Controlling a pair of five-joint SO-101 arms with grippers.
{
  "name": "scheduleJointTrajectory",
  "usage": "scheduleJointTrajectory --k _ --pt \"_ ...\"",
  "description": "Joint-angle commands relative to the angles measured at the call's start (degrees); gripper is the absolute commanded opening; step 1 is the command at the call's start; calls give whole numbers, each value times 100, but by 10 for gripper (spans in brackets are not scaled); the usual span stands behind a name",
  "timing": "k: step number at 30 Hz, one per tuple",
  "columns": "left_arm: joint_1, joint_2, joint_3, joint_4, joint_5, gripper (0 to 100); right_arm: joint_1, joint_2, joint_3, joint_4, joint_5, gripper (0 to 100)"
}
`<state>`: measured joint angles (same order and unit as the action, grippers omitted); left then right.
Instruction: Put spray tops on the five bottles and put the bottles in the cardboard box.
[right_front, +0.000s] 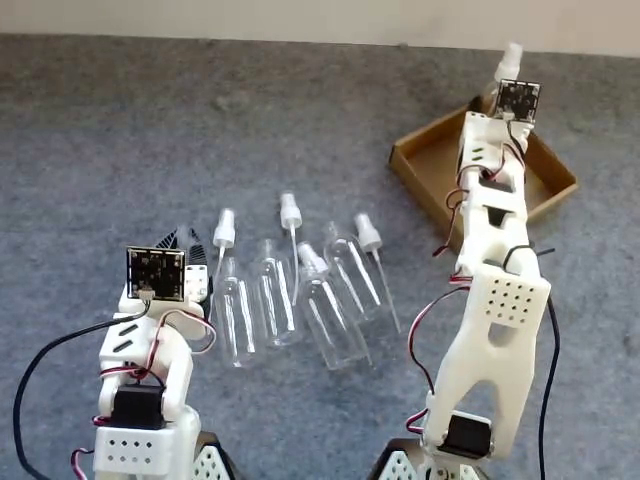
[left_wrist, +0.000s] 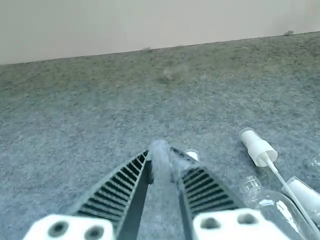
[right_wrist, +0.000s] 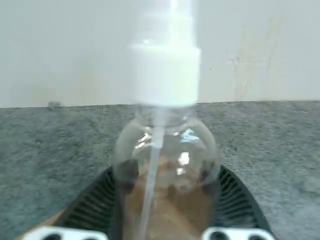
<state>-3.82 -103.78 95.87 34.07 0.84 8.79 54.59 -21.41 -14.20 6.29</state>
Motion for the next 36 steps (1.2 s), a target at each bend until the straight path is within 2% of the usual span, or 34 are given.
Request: scheduleJointTrajectory --k 1,10,15,24,30,36 --pt "101 4 110 -132 -26 5 48 -119 -215 -84 53 193" --pt "101 4 110 -132 -26 5 66 -119 -207 -57 53 198" --pt "101 4 110 -132 -26 5 48 -136 -251 541 53 199" --pt "101 4 110 -132 -26 5 48 -136 -215 558 53 200" --pt "101 4 110 -132 -26 5 31 -119 -207 576 53 318" --pt "101 4 110 -132 -35 5 66 -136 -207 576 53 325"
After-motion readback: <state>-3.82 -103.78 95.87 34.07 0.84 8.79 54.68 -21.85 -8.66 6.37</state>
